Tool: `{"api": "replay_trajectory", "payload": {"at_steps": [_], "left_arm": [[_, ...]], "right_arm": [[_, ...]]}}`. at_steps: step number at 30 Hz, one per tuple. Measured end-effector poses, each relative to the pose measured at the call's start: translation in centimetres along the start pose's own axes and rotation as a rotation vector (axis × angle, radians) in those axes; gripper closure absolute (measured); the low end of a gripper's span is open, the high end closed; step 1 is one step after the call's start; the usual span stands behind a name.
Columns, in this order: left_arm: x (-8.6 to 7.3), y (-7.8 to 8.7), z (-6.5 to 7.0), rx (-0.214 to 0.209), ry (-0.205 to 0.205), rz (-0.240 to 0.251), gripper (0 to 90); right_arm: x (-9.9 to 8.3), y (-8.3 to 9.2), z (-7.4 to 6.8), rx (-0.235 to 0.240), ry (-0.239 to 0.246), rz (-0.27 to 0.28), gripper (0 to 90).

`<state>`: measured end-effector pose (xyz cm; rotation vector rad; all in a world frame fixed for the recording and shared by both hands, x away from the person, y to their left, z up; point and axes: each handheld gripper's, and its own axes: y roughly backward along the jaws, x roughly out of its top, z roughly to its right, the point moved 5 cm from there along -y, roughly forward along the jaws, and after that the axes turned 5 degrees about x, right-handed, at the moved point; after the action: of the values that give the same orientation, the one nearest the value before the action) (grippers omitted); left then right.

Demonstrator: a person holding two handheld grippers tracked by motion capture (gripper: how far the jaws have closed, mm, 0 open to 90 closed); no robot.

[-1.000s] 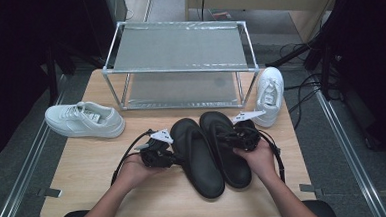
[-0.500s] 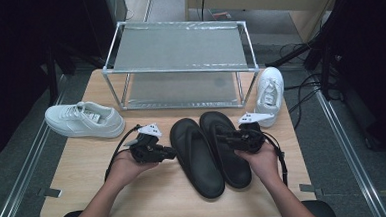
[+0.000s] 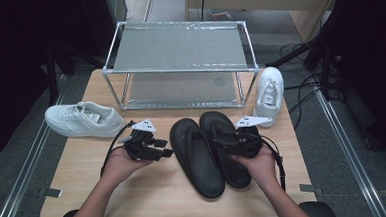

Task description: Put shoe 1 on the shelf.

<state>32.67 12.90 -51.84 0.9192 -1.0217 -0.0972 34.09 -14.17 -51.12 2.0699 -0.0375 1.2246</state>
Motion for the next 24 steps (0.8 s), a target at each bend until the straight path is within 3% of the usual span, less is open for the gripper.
{"api": "replay_trajectory", "payload": {"at_steps": [5,7,10,14,18,24], "left_arm": [[0.7,0.4,0.1,-0.019,0.008,0.008,41.4],[1.2,0.6,0.0,0.019,0.016,0.032,38.6],[1.7,0.9,-0.1,0.007,0.014,0.042,38.7],[2.4,1.2,-0.4,-0.016,0.009,0.031,50.9],[3.8,1.7,-0.8,-0.034,0.006,0.058,61.2],[5.7,2.4,-2.0,0.003,0.017,0.063,69.5]], "right_arm": [[-0.3,0.1,-0.5,-0.001,0.009,-0.001,47.7],[-0.5,0.2,-0.7,-0.006,0.009,-0.002,47.7],[-0.7,0.4,-0.8,-0.007,0.005,-0.006,47.7],[-1.0,0.4,-0.8,-0.011,-0.003,-0.009,47.8],[-1.3,0.5,-0.9,-0.024,-0.002,-0.019,47.7],[-1.8,0.7,-1.2,-0.031,-0.01,-0.024,47.6]]}}
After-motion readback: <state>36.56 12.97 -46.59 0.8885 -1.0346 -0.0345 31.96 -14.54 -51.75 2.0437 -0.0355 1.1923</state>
